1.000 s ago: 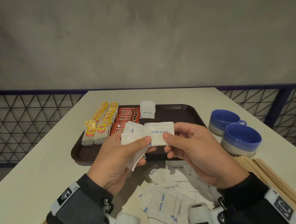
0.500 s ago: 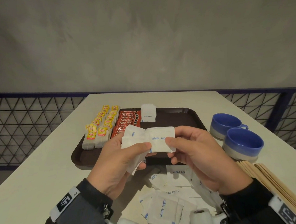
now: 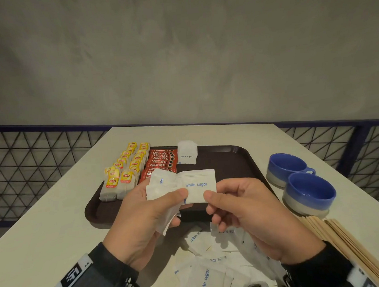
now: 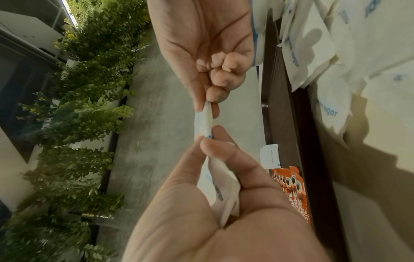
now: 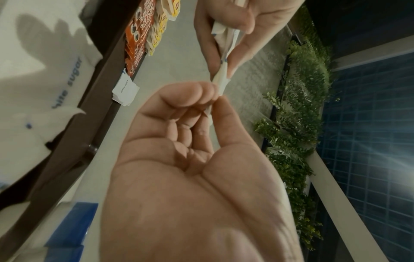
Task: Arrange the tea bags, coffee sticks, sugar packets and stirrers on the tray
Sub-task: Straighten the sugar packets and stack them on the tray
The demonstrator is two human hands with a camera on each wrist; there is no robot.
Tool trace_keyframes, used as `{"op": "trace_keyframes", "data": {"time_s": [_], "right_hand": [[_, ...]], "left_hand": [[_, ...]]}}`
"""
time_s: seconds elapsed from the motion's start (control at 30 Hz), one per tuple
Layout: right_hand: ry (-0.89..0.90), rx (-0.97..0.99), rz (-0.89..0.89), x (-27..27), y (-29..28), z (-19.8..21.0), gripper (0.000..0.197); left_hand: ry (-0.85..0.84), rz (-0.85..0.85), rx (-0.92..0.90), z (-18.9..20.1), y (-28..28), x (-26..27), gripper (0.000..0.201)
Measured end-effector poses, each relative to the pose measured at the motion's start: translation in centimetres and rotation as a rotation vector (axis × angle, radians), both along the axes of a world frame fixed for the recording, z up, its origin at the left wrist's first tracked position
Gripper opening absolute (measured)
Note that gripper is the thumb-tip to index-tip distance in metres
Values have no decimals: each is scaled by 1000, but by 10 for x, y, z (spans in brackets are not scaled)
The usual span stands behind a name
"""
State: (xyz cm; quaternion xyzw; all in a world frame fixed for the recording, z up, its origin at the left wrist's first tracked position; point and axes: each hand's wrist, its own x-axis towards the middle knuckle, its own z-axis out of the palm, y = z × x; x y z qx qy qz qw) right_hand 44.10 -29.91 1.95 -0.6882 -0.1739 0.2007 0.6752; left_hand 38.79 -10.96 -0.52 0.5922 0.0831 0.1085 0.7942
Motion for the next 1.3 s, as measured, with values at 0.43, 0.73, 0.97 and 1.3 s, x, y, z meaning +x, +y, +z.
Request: {"op": "trace_keyframes", "data": {"time_s": [0.43, 0.73, 0.97, 1.3], "right_hand": [[-52, 57, -17, 2, 1, -4, 14], [27, 40, -12, 3, 1, -2, 12], [-16, -47, -23, 1, -3, 6, 29], [-123, -265, -101, 33, 10, 62, 16]], "left_hand": [[-22, -29, -42, 1, 2, 1, 53], [-7, -49, -6, 3, 0, -2, 57], [49, -106, 21, 4, -2, -4, 50], [113, 2, -194, 11, 11, 1, 36]]}}
